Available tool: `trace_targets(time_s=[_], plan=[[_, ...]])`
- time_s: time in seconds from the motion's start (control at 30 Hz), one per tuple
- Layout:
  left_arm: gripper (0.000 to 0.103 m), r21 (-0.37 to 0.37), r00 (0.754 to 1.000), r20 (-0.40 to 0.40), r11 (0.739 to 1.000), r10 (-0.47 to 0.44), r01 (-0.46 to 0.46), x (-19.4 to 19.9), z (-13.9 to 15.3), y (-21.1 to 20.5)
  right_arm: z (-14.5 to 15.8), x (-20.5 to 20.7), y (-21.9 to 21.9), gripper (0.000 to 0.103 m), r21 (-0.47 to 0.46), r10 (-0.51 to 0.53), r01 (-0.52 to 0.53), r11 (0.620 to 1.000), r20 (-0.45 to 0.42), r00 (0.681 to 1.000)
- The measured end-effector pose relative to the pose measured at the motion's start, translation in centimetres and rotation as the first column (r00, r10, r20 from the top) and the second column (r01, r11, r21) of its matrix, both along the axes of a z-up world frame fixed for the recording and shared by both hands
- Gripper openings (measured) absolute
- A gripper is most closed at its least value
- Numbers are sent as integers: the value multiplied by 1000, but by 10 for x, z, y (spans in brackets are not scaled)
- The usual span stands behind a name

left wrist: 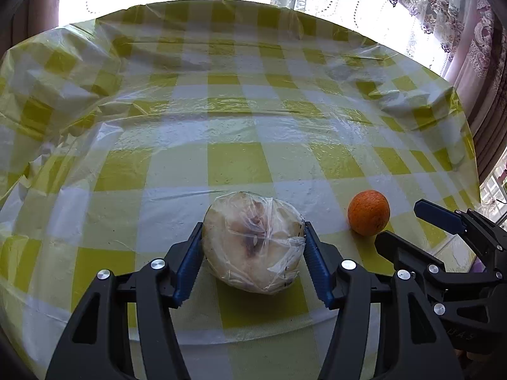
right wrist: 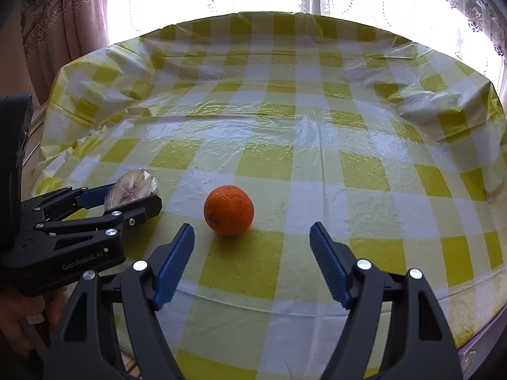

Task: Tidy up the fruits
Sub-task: 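Grasp the last orange with the right tool while the left tool holds the wrapped fruit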

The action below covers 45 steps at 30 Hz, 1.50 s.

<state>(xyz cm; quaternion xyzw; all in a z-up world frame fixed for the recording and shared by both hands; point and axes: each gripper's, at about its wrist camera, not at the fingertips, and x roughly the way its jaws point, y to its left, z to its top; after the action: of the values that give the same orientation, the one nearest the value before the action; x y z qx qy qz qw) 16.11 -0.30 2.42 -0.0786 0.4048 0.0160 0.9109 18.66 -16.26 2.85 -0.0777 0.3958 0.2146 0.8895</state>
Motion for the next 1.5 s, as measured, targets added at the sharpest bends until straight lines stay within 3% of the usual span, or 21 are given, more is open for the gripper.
trace_targets(time_s=[0.13,0.43,0.53,0.57,0.9,1.5], plan=[[58,4,1000,3,1000,14,-14,-1,0,2,-4,8,11,74,-12,9,-10,1000,-8,1000],[58,29,999,1,999,37,-37,-2,1,2,-11,17,19,58,-23,18,-18,1000,-33,999],[58,52,999,-2,998,38,-38,-3,1,1,-15,19,23,39,-29,33,-35,999,-46,998],[58,57,999,-3,998,39,-39,-4,1,1,-14,18,24,37,-35,34,-35,999,-42,999],[57,101,1000,1,995,22,-22,-15,13,-15,-5,2,13,36,-36,22,-23,999,-18,1000],[57,160,996,27,984,-85,80,-36,38,-73,15,-38,-50,36,19,-66,67,998,-13,998]])
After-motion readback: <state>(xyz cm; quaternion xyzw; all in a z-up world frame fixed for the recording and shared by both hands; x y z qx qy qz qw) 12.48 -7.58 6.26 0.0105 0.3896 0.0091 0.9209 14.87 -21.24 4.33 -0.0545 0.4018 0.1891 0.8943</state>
